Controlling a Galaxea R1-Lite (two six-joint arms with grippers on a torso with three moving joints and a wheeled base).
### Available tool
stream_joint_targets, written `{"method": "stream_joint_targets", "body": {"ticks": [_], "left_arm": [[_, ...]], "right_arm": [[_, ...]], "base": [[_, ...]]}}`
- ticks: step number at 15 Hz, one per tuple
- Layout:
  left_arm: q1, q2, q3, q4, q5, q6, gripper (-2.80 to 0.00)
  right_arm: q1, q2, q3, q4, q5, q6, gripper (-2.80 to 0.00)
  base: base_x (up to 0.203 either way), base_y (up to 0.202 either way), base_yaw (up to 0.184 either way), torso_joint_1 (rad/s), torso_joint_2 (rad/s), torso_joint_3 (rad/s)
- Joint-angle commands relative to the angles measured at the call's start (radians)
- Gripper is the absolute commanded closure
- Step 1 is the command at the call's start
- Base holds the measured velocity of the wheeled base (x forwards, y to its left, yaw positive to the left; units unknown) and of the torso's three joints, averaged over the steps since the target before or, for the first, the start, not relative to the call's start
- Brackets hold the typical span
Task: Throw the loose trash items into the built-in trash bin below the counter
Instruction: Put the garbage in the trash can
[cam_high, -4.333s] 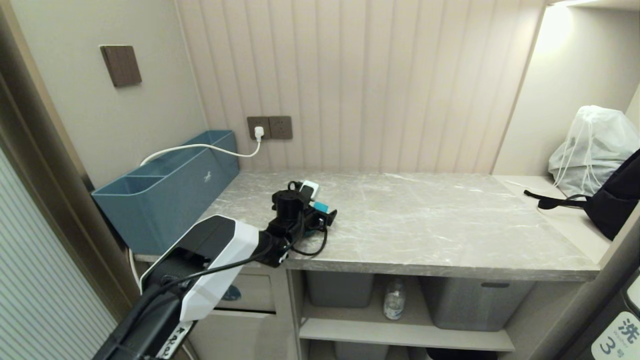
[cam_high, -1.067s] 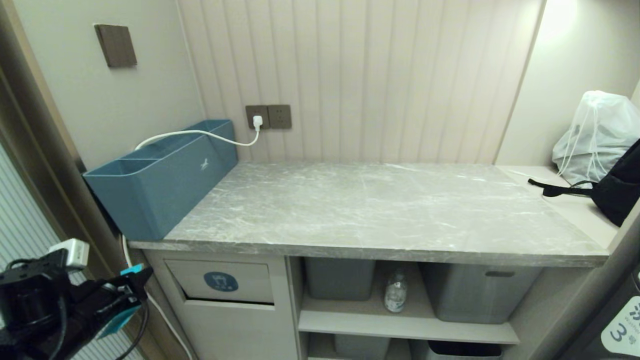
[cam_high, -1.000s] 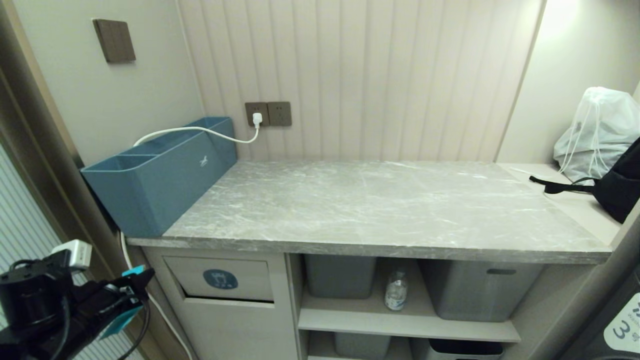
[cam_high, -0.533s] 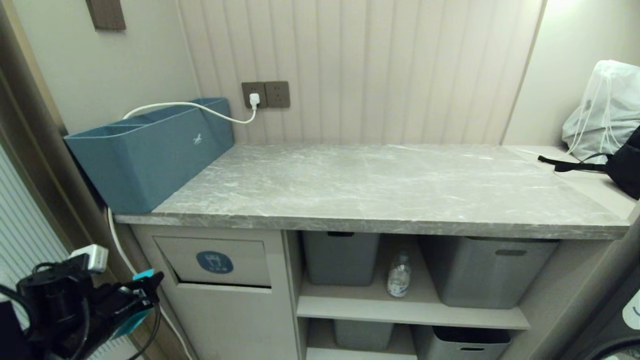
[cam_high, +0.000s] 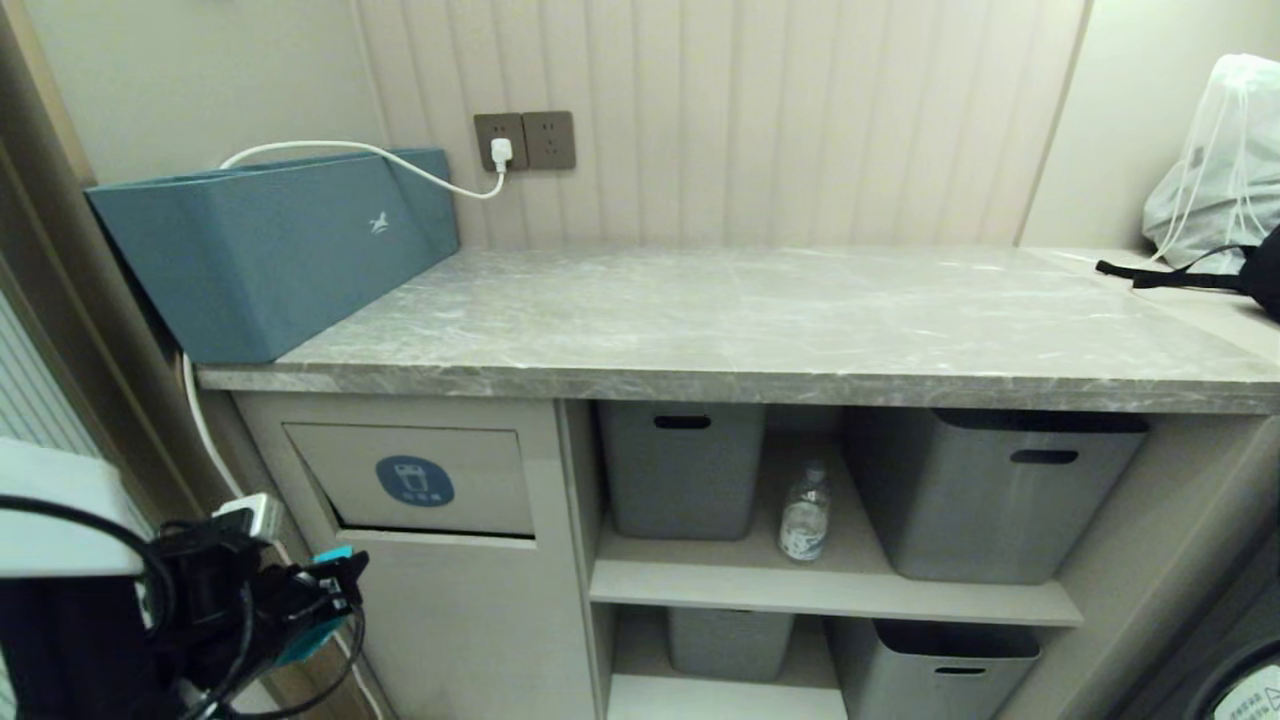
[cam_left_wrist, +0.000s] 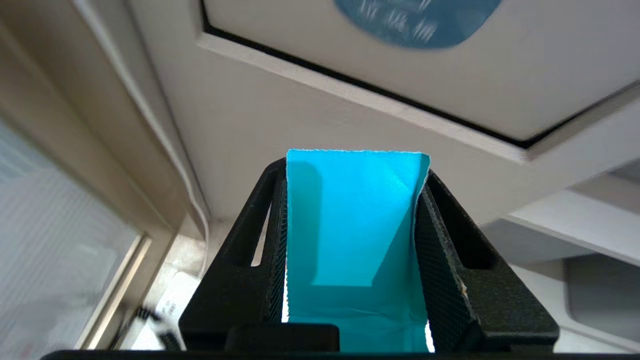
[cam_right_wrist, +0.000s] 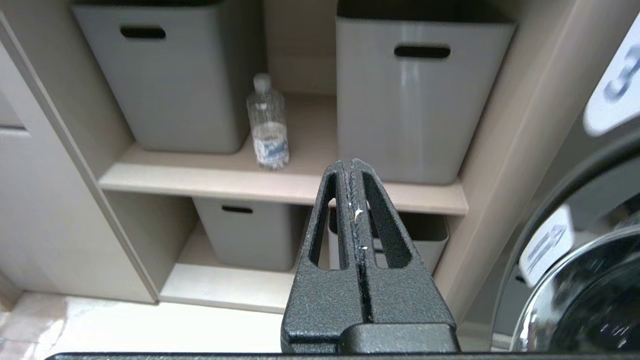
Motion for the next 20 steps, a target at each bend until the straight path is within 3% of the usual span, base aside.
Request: {"method": "stream_joint_targets", "body": {"ticks": [1,9,20], "left_arm": [[-0.009,0.073,-0.053,-0.008,0.001,0.004,0.0],[-0.079,0.137,-0.383,-0.008,0.009,0.035,0.0],[-0.084,0.33,-0.71,-0.008,0.008,0.069,0.0]], "right_arm": [[0.0,0.001,0.0,0.0,0.0,0.0,0.0],[0.0,0.0,0.0,0.0,0.0,0.0,0.0],[0.0,0.0,0.0,0.0,0.0,0.0,0.0]], "base": [[0.0,0.0,0.0,-0.18,0.47,0.289],[0.0,0.0,0.0,-0.146,0.42,0.275],[0.0,0.0,0.0,-0.006,0.02,0.019]]}}
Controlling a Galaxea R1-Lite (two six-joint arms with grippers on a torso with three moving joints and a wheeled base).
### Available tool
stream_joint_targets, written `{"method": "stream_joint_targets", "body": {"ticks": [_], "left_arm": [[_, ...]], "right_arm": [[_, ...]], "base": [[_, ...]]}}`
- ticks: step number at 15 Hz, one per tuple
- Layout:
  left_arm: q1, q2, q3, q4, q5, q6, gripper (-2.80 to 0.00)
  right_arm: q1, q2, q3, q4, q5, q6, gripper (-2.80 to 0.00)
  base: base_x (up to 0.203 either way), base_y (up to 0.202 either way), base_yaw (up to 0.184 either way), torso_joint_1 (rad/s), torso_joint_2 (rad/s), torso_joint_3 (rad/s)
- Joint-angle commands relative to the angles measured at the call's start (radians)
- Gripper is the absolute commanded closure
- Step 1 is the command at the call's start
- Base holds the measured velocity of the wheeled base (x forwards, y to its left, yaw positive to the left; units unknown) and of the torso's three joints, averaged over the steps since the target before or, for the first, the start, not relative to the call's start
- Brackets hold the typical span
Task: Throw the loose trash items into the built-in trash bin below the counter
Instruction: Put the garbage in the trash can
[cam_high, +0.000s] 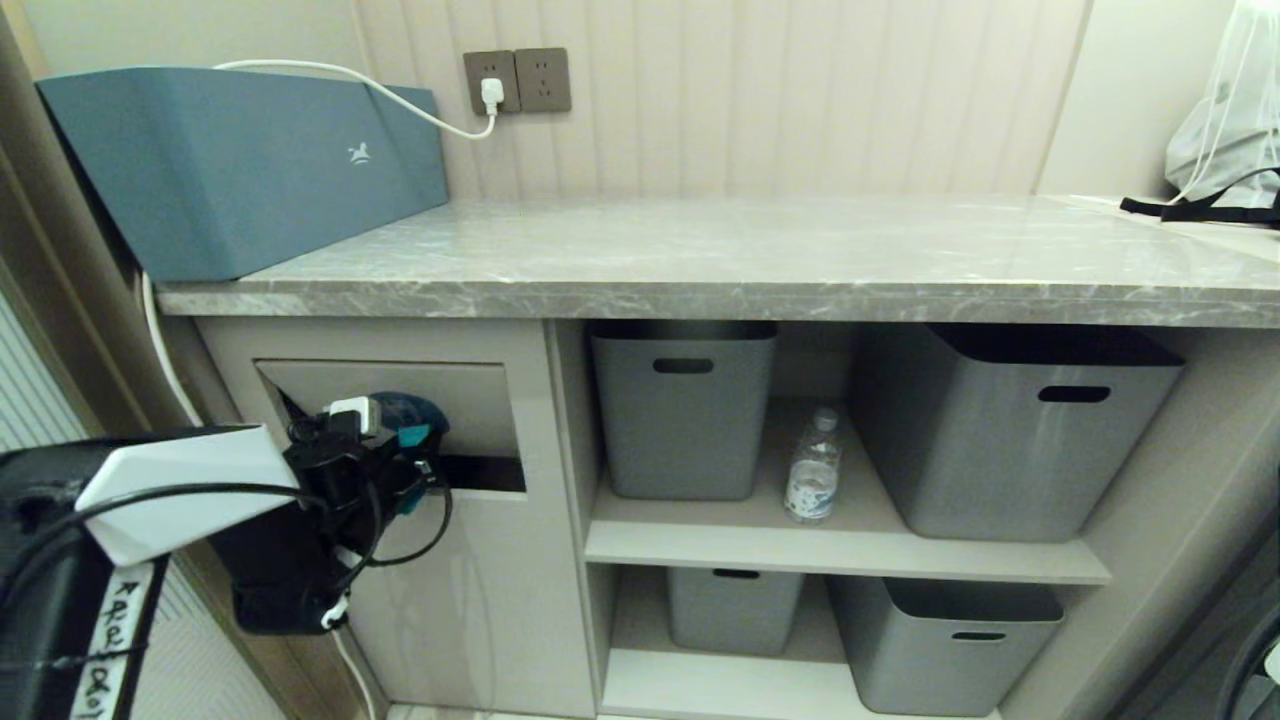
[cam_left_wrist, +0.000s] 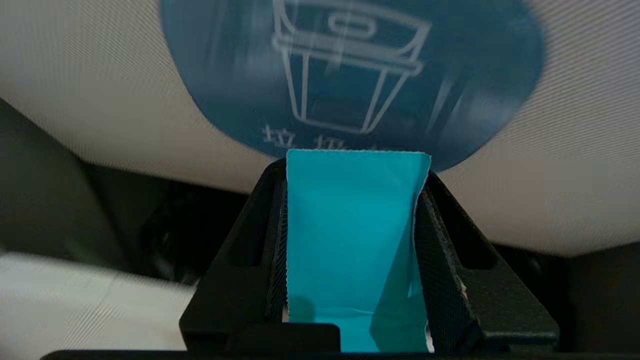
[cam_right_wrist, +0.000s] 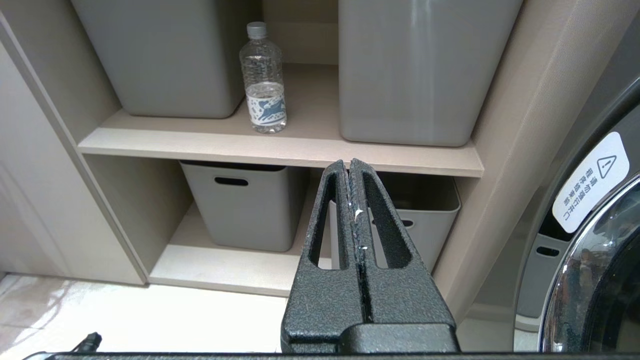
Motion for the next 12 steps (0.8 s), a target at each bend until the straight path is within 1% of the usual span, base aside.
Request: {"method": "stream_joint_targets", "body": {"ticks": [1,5,10,11,12], "left_arm": [[0.0,0.059,-0.058,-0.009,0.0,0.0,0.0],[-0.002,0.11,-0.141,-0.009,0.0,0.003,0.0],[-0.002,0.138,-0.182,-0.009,-0.001,0.001,0.0],[-0.003,0.14,-0.184,-0.009,-0.001,0.001,-2.8],[-0.002,0.14,-0.184,-0.009,0.0,0.001,-2.8]], "right_arm": [[0.0,0.0,0.0,0.0,0.0,0.0,0.0],[0.0,0.0,0.0,0.0,0.0,0.0,0.0],[0.0,0.0,0.0,0.0,0.0,0.0,0.0],[0.0,0.0,0.0,0.0,0.0,0.0,0.0],[0.0,0.0,0.0,0.0,0.0,0.0,0.0]], "base": [[0.0,0.0,0.0,0.0,0.0,0.0],[0.0,0.0,0.0,0.0,0.0,0.0],[0.0,0.0,0.0,0.0,0.0,0.0],[0.0,0.0,0.0,0.0,0.0,0.0],[0.0,0.0,0.0,0.0,0.0,0.0]]}}
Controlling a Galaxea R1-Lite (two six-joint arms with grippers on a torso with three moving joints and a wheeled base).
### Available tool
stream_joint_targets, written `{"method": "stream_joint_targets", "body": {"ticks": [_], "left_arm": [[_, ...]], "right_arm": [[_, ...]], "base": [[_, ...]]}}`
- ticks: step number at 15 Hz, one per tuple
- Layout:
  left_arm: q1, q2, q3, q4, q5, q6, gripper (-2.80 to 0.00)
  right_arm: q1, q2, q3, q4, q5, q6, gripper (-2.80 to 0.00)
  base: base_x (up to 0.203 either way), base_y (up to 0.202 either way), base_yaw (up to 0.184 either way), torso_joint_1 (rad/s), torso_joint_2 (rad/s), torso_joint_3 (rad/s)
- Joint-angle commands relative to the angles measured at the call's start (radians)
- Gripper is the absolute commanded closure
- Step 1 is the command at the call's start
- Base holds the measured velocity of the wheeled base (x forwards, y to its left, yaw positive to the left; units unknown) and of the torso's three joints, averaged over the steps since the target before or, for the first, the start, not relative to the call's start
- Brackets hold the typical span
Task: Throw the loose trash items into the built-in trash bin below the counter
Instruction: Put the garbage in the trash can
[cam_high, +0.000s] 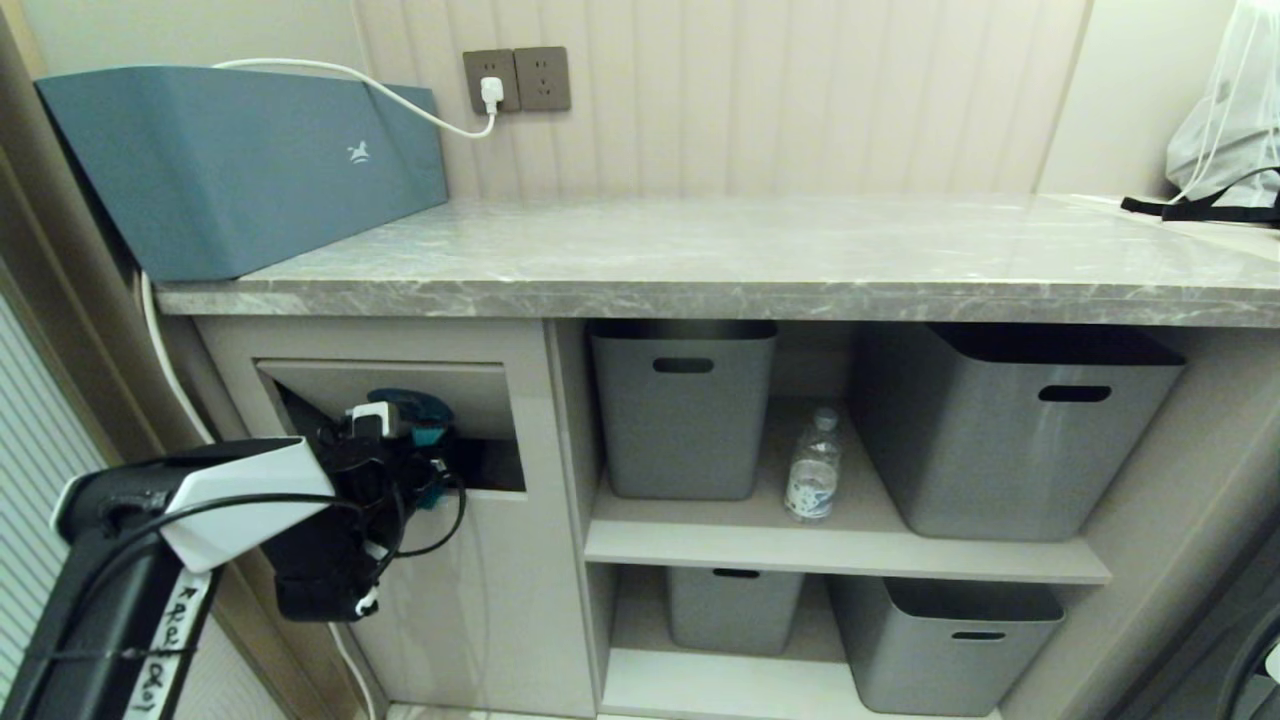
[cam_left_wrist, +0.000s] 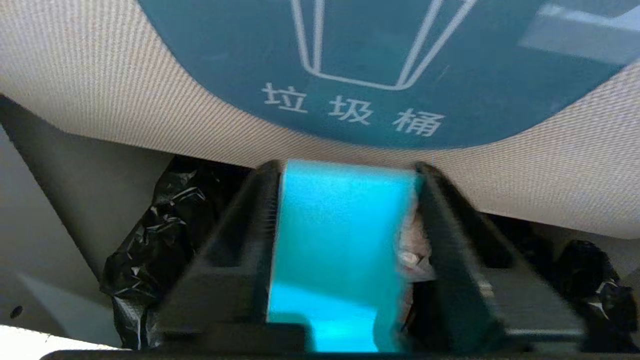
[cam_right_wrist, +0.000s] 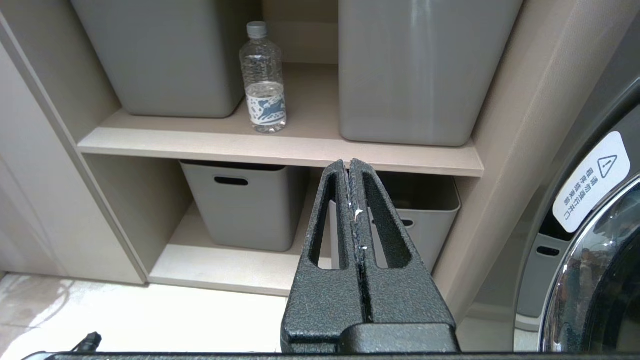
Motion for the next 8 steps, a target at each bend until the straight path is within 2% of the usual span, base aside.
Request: {"method": "stream_joint_targets", "body": {"ticks": [1,8], "left_arm": [[0.0,0.006,-0.005,-0.008,0.001,-0.001,-2.8],[0.001,0.019,-0.038,-0.008,0.001,0.003,-2.8]], "right_arm": [[0.0,0.0,0.0,0.0,0.0,0.0,0.0],[0.0,0.0,0.0,0.0,0.0,0.0,0.0]], "base": [[0.0,0.0,0.0,0.0,0.0,0.0],[0.0,0.0,0.0,0.0,0.0,0.0]]}}
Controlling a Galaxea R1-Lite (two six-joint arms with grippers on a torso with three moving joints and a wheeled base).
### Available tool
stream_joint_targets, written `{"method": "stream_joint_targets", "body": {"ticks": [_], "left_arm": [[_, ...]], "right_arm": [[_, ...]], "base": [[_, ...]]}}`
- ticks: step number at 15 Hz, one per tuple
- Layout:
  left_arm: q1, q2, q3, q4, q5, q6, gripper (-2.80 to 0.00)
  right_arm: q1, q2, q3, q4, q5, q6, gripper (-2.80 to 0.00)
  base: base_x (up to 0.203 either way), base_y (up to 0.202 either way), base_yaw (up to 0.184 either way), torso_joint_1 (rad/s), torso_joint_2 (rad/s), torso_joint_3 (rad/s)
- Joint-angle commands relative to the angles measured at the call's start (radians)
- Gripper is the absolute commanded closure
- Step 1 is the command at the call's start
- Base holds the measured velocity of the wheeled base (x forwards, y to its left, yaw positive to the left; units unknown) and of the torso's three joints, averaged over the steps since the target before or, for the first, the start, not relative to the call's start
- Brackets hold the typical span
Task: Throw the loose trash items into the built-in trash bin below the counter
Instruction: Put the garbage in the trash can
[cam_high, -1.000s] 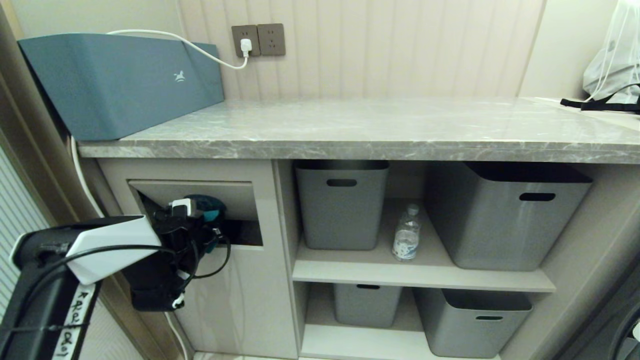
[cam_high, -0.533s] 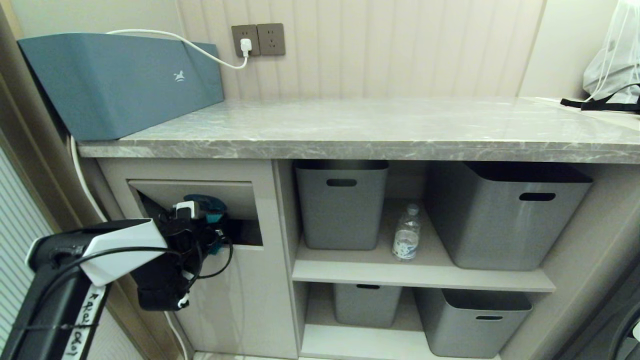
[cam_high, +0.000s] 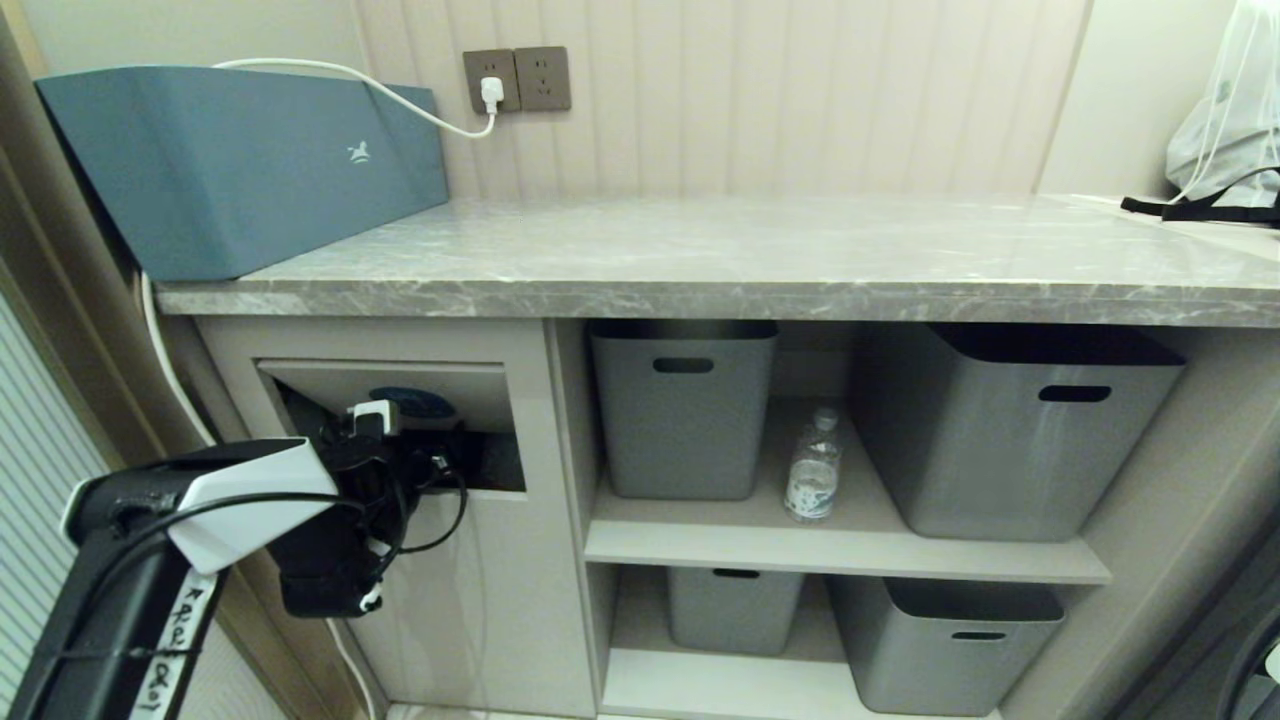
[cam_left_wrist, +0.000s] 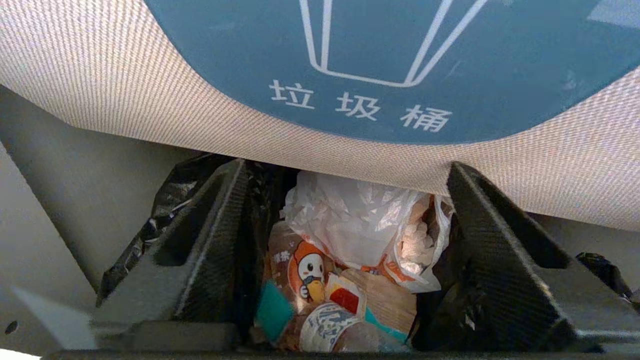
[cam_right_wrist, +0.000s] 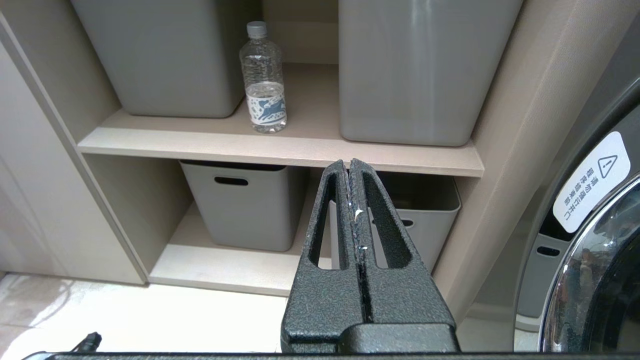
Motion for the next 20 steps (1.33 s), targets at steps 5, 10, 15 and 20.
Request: {"method": "stream_joint_targets", "body": {"ticks": [5,10,15,20], "left_arm": [[-0.009,-0.044,0.057,-0.008,0.005,0.0,-2.8],[-0.093,-0.271,0.331,-0.008,0.086,-0.053,-2.8],[-0.156,-0.504,0.569,-0.008,0.104,-0.067,0.0],[-0.475,-0.723,0.818,-0.008,0.157,-0.099,0.0]], "right_arm": [[0.0,0.0,0.0,0.0,0.0,0.0,0.0],[0.0,0.0,0.0,0.0,0.0,0.0,0.0],[0.0,0.0,0.0,0.0,0.0,0.0,0.0],[0.0,0.0,0.0,0.0,0.0,0.0,0.0]], "base": [[0.0,0.0,0.0,0.0,0.0,0.0],[0.0,0.0,0.0,0.0,0.0,0.0],[0.0,0.0,0.0,0.0,0.0,0.0],[0.0,0.0,0.0,0.0,0.0,0.0]]}}
